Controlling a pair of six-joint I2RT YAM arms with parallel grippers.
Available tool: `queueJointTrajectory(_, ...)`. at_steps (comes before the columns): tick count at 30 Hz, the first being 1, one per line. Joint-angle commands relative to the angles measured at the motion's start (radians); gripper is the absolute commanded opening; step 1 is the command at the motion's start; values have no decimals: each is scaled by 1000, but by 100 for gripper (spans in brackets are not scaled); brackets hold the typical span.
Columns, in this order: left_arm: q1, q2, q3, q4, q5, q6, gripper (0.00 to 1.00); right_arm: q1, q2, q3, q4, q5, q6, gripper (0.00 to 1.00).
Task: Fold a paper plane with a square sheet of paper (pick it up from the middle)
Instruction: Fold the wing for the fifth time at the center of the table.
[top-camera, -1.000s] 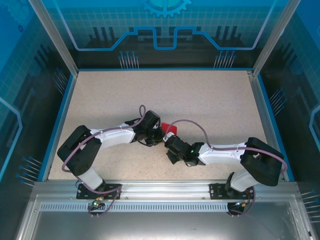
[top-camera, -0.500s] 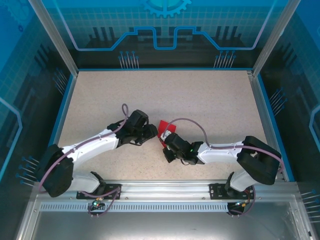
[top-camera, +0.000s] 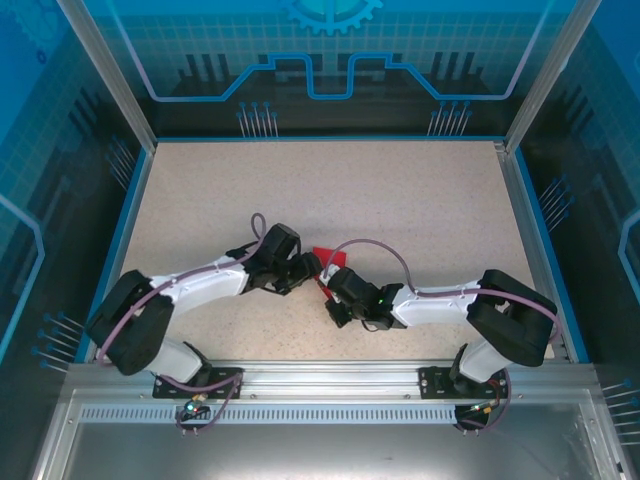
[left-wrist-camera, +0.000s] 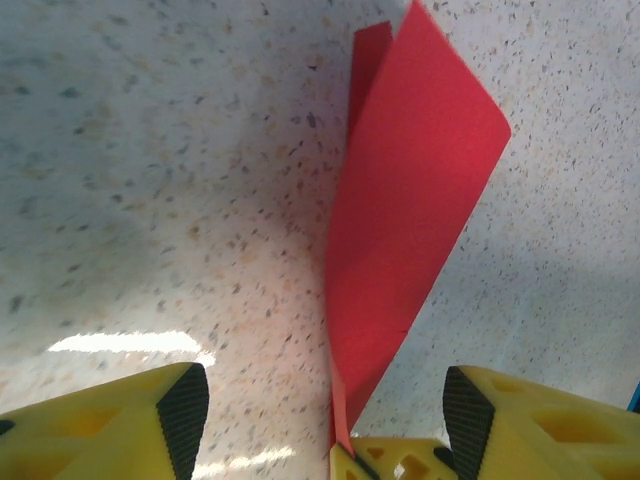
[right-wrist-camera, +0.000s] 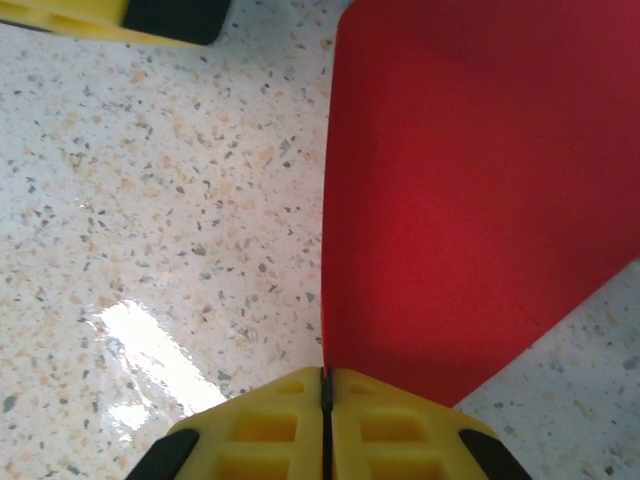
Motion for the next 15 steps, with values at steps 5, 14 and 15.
queueJointTrajectory(5, 3, 120, 97, 55, 96, 73, 51, 9, -36, -14, -21, 41, 4, 12)
queueJointTrajectory(14, 2, 173, 137, 43, 115, 74, 22, 9, -90, -26, -65, 49, 50, 20)
queueJointTrajectory(15, 1, 164, 134, 42, 103, 67, 20, 9, -100, -25, -80, 53, 52, 21)
